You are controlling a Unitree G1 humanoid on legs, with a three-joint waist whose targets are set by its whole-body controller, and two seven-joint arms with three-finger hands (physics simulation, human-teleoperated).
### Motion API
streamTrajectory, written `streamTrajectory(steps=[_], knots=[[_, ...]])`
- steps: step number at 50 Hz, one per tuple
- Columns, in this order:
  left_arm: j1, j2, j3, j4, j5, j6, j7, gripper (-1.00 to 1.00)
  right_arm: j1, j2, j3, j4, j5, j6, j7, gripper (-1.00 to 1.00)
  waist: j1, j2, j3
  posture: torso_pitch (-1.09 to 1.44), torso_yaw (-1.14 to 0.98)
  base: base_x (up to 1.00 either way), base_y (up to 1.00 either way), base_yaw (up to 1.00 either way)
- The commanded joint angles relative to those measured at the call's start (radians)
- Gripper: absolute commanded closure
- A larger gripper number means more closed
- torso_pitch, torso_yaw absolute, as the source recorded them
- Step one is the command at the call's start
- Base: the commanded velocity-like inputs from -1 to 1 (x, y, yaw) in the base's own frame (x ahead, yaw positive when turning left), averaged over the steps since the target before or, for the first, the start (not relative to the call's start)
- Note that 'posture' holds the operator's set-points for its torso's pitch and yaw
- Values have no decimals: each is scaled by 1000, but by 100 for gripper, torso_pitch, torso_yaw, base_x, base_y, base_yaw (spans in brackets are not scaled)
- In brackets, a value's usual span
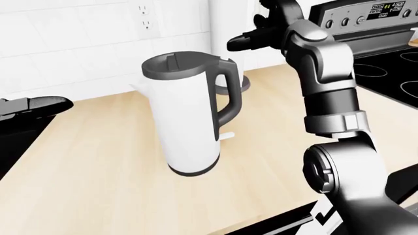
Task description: Press the button to open the lid of the electric kettle.
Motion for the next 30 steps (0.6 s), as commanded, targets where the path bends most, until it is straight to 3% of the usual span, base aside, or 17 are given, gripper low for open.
streamTrajectory(steps=[1, 30], knots=[[-19, 19, 11, -13, 3, -26, 0, -100, -40, -8, -7, -35, 16, -13, 2, -100, -1, 3, -14, -31, 0, 0, 0, 0], [-19, 21, 13, -16, 0, -24, 3, -100, -17, -6, 5, -87, 28, 40, 49, -100, -3, 4, -13, -31, 0, 0, 0, 0]])
